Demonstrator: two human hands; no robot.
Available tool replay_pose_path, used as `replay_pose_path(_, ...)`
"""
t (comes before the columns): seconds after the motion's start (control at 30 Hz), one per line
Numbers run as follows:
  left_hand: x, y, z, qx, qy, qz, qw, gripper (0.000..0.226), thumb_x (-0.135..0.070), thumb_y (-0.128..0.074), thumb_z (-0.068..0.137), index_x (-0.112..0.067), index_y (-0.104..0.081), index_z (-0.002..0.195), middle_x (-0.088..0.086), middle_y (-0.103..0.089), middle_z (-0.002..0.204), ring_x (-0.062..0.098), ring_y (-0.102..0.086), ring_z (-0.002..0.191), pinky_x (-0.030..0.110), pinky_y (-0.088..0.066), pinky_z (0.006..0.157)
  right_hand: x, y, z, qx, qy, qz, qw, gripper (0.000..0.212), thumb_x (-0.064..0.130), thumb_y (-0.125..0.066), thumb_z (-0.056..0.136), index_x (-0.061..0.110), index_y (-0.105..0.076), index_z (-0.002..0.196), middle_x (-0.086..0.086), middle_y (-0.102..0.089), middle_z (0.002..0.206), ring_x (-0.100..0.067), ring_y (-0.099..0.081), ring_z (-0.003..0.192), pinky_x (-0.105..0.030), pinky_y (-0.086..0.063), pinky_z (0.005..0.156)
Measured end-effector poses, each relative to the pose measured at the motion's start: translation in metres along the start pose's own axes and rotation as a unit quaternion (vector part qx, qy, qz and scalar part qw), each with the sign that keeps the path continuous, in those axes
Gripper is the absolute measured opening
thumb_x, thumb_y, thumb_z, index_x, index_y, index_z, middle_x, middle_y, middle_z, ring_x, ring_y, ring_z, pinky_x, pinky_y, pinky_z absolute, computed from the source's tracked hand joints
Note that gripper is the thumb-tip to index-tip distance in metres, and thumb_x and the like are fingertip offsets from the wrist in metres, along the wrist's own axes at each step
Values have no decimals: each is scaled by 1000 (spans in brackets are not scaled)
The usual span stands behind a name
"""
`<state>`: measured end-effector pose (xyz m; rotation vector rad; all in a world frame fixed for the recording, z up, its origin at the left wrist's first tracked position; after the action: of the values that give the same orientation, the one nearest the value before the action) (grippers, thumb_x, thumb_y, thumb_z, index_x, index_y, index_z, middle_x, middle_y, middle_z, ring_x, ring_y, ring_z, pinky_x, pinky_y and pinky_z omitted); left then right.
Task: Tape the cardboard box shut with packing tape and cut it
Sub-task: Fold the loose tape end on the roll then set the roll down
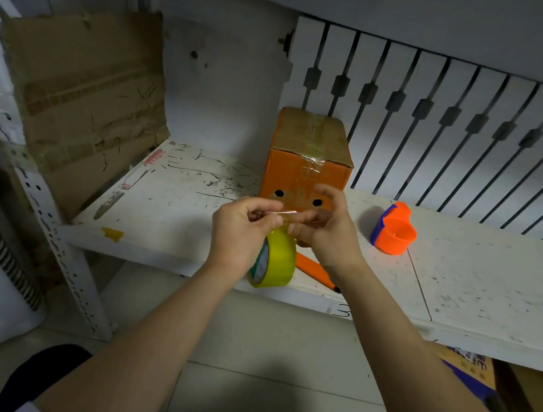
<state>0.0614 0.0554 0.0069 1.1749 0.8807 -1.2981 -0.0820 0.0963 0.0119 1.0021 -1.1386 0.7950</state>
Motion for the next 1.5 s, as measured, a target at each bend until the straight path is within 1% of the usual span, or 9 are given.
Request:
replay_pose_path(0.13,0,0,0,3,16,-29,999,25,-7,-70,78,-15,-72,102,-10,-66,85,4,-59,77,18,-51,78,0,2,-3,-20,26,36,999,31,-11,-64,77,12,-45,82,-15,-60,79,-4,-62,63,-20,-50,55)
replay_pose_path(0.27,0,0,2,2,21,-47,999,25,-7,-70,78,-15,-72,102,-1,-69,91,10,-62,83,24,-53,82,2,6,-5,-54,62,20,996,28,-7,-69,75,12,-50,68,-21,-58,81,-19,-55,69,-14,-50,54)
replay_pose_path(0.47,2,0,1,6,29,-51,998,25,-7,-71,77,-14,-72,101,-2,-70,89,7,-64,79,18,-54,77,8,3,-4,-47,78,24,996,16,-6,-69,76,9,-66,79,1,-61,70,-2,-59,62,-12,-53,60)
replay_pose_path(0.9,-1,-2,1,24,-25,29,999,23,-9,-72,77,-12,-73,100,-5,-64,87,-1,-56,70,1,-46,67,0,5,-5,-64,45,-56,995,23,4,-72,76,4,-71,99,2,-64,73,-13,-62,73,-23,-56,75)
replay_pose_path(1.03,1,-3,2,26,-31,34,999,23,-8,-72,77,-11,-73,100,-1,-66,92,1,-57,72,4,-47,68,5,1,-8,-49,86,-56,993,30,-2,-69,77,6,-70,105,11,-63,74,5,-59,64,-16,-55,70)
replay_pose_path(1.17,-1,-2,2,20,-44,55,997,23,-9,-72,77,-10,-73,100,0,-66,93,0,-56,71,-1,-44,67,1,1,-6,-61,67,-63,994,27,6,-70,79,6,-70,106,-8,-72,94,-10,-65,83,-20,-55,77)
replay_pose_path(1.23,-2,-2,2,17,-53,69,996,23,-9,-72,77,-10,-73,100,2,-67,97,3,-58,73,2,-45,67,-2,1,-5,-70,50,-85,993,27,11,-70,79,6,-71,106,-4,-71,101,-5,-63,83,-14,-50,75)
replay_pose_path(1.37,-3,-3,2,16,-67,90,994,23,-9,-70,78,-10,-73,101,4,-67,99,11,-58,83,8,-44,72,-3,2,-4,-80,36,-109,990,23,15,-70,80,7,-72,102,-1,-70,97,-3,-60,80,-11,-45,71)
replay_pose_path(1.5,-4,-6,2,20,-86,116,989,21,-8,-69,79,-9,-73,100,0,-61,90,6,-53,74,1,-42,66,-3,2,-4,-83,36,-124,988,18,13,-70,80,8,-73,97,1,-69,91,-8,-62,81,-11,-46,72)
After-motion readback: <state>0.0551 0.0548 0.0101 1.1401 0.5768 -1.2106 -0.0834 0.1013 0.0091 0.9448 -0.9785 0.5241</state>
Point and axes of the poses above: each hand's wrist, its own z-axis towards the middle knuckle, its own y-axis out of the back of the hand, x = y × z, the point moved 8 cm from there along z, towards the middle knuckle
